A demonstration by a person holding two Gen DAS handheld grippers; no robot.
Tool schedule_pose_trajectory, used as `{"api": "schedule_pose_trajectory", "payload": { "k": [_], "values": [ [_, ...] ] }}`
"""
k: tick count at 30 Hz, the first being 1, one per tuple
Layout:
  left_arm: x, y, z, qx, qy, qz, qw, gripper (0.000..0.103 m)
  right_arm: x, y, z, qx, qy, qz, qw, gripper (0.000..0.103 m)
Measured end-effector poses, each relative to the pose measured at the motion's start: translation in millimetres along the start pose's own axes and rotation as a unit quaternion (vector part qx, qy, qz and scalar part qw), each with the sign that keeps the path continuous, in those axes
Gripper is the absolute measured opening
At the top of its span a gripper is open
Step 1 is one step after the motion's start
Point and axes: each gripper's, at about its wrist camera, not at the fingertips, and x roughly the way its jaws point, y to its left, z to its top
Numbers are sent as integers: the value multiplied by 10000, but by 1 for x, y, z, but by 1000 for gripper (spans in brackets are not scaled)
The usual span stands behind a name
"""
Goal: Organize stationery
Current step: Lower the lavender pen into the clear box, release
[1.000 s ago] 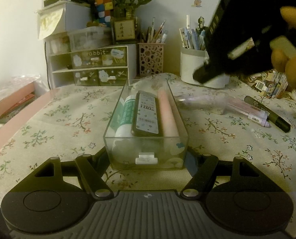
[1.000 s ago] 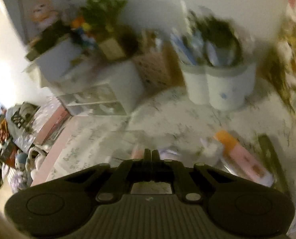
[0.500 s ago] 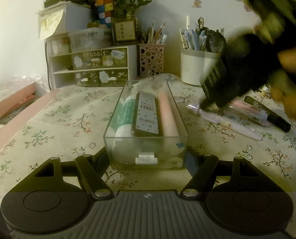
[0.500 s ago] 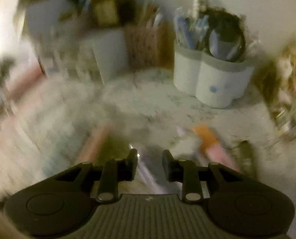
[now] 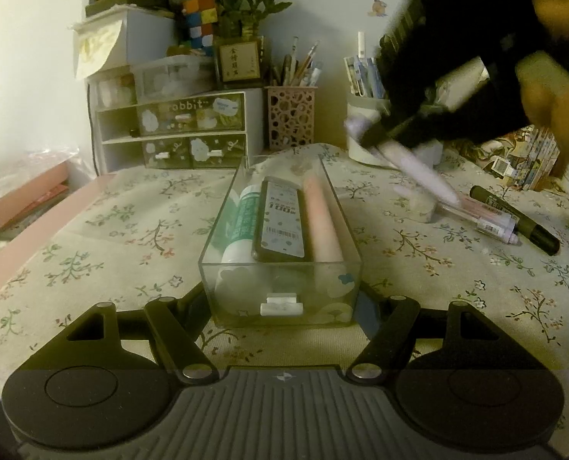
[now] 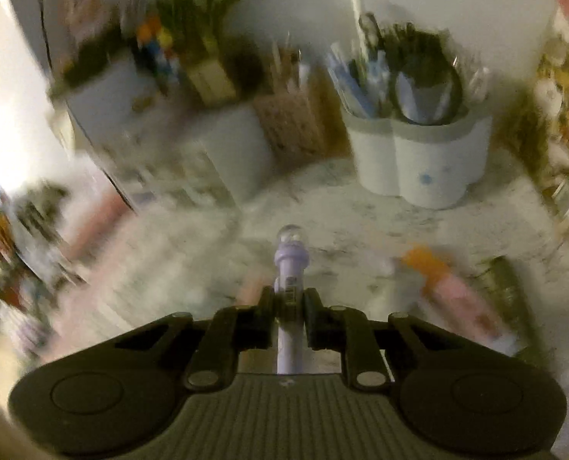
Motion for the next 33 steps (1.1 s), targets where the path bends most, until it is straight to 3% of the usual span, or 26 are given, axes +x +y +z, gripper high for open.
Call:
{"api": "schedule_pose_trajectory", "payload": {
  "k": [3, 5, 15, 22, 28, 33],
  "values": [
    [0, 0, 0, 17, 7, 1, 10000, 73, 2, -1, 3, 835, 58, 527, 9951, 25],
    [0, 0, 0, 15, 13, 1, 10000, 73, 7, 5, 2, 1043, 73, 499, 9933, 25],
    [-1, 0, 0, 19, 16, -8, 10000, 73, 33, 27, 1, 1000, 403, 258, 9938, 28],
    [-1, 0, 0, 25, 18, -21, 10000, 73, 27, 26, -4, 775, 438, 222, 9958, 28],
    [-1, 1, 0, 22, 19, -46, 10000, 73, 6, -3, -3, 906, 94, 195, 9957, 28],
    [0, 1, 0, 3, -1, -52, 10000, 73, -12, -57, -5, 1158, -197, -382, 9923, 30]
  ]
}}
